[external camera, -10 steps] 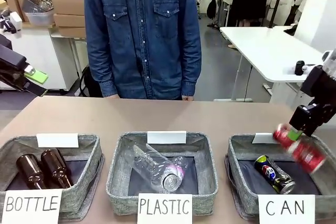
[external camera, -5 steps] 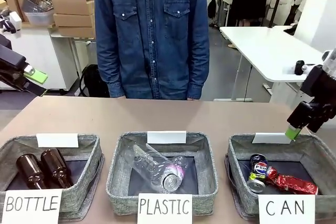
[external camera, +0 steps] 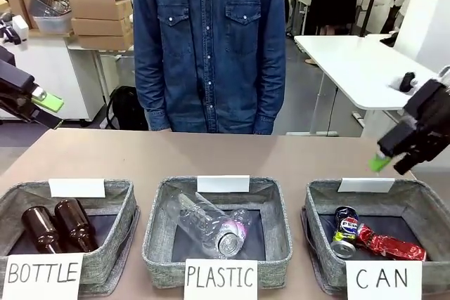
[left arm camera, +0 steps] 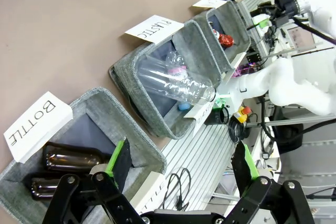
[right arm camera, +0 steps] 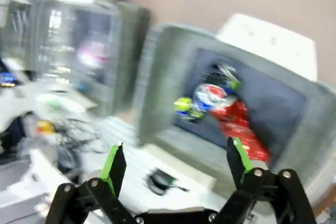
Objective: Sort the can waste into the basket.
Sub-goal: Pick up the can waste from the table and place it in the right Fabric basket.
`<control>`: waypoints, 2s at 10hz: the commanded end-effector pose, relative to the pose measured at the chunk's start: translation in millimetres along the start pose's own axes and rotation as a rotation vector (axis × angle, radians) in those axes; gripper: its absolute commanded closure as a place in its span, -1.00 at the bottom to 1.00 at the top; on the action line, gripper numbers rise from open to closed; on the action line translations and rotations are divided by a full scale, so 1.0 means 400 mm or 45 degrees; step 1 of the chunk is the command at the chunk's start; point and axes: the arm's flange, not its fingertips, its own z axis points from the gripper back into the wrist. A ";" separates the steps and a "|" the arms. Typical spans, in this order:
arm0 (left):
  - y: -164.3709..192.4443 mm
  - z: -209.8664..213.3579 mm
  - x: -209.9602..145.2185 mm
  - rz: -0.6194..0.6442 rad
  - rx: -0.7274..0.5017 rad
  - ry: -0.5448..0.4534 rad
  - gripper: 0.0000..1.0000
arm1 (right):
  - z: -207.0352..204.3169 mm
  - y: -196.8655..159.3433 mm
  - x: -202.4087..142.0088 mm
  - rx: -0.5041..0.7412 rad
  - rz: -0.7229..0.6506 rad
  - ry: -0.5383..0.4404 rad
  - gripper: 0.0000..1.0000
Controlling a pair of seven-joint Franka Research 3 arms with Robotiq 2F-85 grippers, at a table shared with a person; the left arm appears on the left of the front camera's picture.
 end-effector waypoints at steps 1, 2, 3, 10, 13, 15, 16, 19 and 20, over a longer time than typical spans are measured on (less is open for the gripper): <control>-0.002 0.005 -0.006 -0.003 0.003 0.013 -1.00 | 0.047 0.000 0.008 0.648 -0.086 -0.161 -1.00; -0.002 0.005 -0.006 -0.003 0.003 0.013 -1.00 | 0.066 -0.014 0.011 0.798 -0.041 -0.175 -1.00; -0.002 0.005 -0.006 -0.003 0.003 0.013 -1.00 | 0.079 -0.026 0.010 0.941 0.031 -0.172 -1.00; -0.002 0.005 -0.006 -0.003 0.003 0.013 -1.00 | 0.082 0.002 -0.002 0.617 -0.035 -0.156 -1.00; -0.002 0.005 -0.006 -0.003 0.003 0.013 -1.00 | 0.082 0.002 -0.002 0.617 -0.035 -0.156 -1.00; -0.002 0.005 -0.006 -0.003 0.003 0.013 -1.00 | 0.082 0.002 -0.002 0.617 -0.035 -0.156 -1.00; -0.002 0.005 -0.006 -0.003 0.003 0.013 -1.00 | 0.082 0.002 -0.002 0.617 -0.035 -0.156 -1.00; -0.002 0.005 -0.006 -0.003 0.003 0.013 -1.00 | 0.082 0.002 -0.002 0.617 -0.035 -0.156 -1.00; -0.002 0.005 -0.006 -0.003 0.003 0.013 -1.00 | 0.082 0.002 -0.002 0.617 -0.035 -0.156 -1.00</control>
